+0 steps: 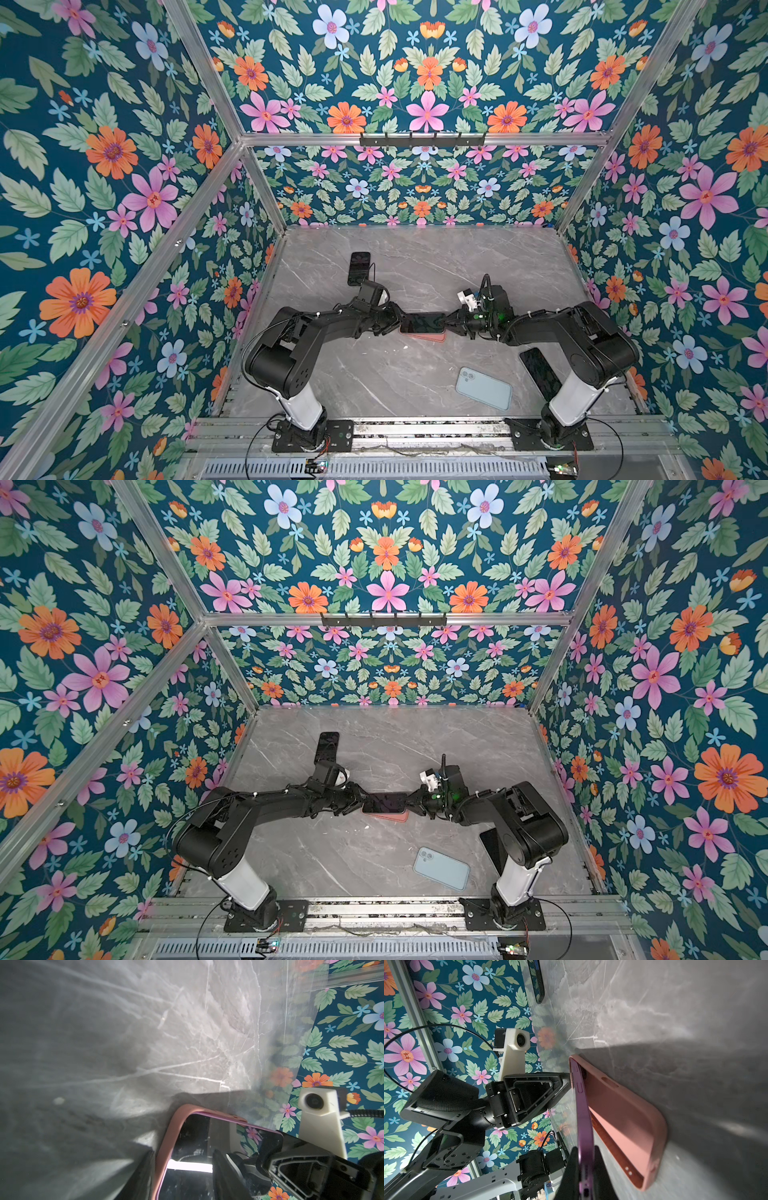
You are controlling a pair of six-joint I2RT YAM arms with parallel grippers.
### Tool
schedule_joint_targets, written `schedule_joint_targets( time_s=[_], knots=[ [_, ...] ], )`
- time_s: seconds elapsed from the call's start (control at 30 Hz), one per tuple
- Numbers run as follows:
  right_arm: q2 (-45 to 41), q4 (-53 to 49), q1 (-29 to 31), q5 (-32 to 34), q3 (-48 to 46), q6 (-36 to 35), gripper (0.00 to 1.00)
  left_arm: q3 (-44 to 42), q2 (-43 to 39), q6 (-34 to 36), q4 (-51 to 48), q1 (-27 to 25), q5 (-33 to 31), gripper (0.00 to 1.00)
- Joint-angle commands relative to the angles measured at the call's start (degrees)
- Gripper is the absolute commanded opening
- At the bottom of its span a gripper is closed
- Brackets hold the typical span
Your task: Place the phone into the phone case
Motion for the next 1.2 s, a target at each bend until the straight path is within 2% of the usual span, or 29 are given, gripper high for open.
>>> schedule_joint_targets(
  time_s=[0.0,0.67,0.97,1.17],
  knots=[
    [0.8,-5.6,0.2,3.0,0.0,-1.1,0.0,-0.1,0.3,-0.2,-1.1,-0.1,-0.3,0.47],
    [5.1,-10.6,1.3,3.7,1.9,-3.9,0.0,-0.1,0.6,-1.3,0.5,-1.9,0.1,0.47],
    [6.2,-11.9,2.9,4.8,2.5,-4.6,0.0,-0.7,0.2,-1.8,0.8,-2.7,-0.2,0.39],
    [6.2,-12.4,4.0,5.5,2.7,-5.0,0.03,-1.3,-0.6,-2.0,0.6,-2.9,-0.7,0.38]
  ],
)
